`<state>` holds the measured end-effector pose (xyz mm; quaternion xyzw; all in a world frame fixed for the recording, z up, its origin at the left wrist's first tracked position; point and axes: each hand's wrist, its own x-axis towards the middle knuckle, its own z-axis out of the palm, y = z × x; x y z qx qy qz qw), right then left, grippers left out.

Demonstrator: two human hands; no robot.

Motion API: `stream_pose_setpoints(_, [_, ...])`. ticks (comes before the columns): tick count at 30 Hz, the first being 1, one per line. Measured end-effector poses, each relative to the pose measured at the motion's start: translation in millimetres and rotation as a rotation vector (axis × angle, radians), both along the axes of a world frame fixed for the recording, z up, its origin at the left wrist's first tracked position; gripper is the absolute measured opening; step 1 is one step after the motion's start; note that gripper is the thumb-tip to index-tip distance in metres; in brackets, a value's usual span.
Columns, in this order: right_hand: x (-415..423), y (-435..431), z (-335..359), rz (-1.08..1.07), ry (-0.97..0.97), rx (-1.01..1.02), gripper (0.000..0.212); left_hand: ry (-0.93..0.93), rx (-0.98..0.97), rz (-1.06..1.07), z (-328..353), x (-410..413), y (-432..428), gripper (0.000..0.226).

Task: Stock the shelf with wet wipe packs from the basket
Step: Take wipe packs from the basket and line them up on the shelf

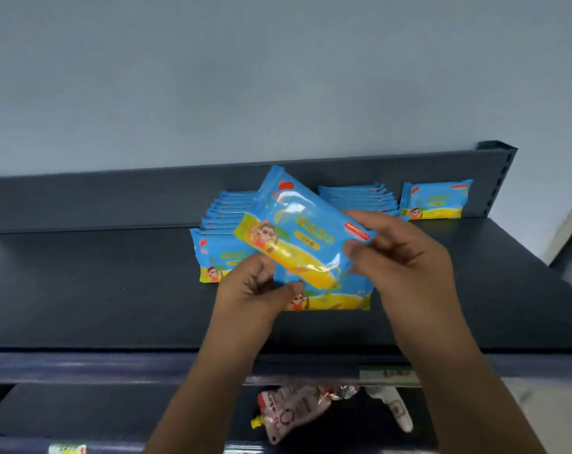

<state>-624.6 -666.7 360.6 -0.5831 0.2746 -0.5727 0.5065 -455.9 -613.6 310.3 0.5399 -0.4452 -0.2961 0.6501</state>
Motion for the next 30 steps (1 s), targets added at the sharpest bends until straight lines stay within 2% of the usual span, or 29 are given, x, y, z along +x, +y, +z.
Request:
stream_pose_setpoints(3, [-17.1,-13.7,-0.9,-0.071,-0.023,0.019,0.04,-0.036,0.054,-0.103,-3.5,-19.2,-32.8,0.014])
stream_pose_setpoints(6, [-28.1,-24.8,-1.6,-0.136,-0.026,0.02,0.037,-0.054,0.099,-0.101,-3.5,-31.7,-62.4,0.031])
stream_pose_setpoints(12, [-39.0,-43.8,-4.4,-0.226,-0.001,0.023,0.033,-0.236,0.218,0.092,-2.1,-35.6,-98.7,0.016])
stream_pose_setpoints(16, [-38.9,-50.9,-7.9,-0.249,0.034,0.028,0.033,-0.339,0.226,0.152,-2.0,-32.9,-105.3,0.019])
stream_pose_setpoints(22, [-43.8,-63.6,-18.4,-0.266,0.069,-0.003,0.033,-0.337,0.237,0.161,-2.6,-35.3,-108.1,0.026])
stream_pose_setpoints(26, [-57.1,-73.9,-21.0,-0.289,0.233,-0.068,0.036,-0.224,0.263,0.137,-2.3,-34.9,-106.5,0.028])
stream_pose_setpoints(30, [-65.1,-88.6,-27.6,-0.292,0.452,-0.055,0.039,-0.242,0.296,0.099,-3.9,-33.1,-100.2,0.041])
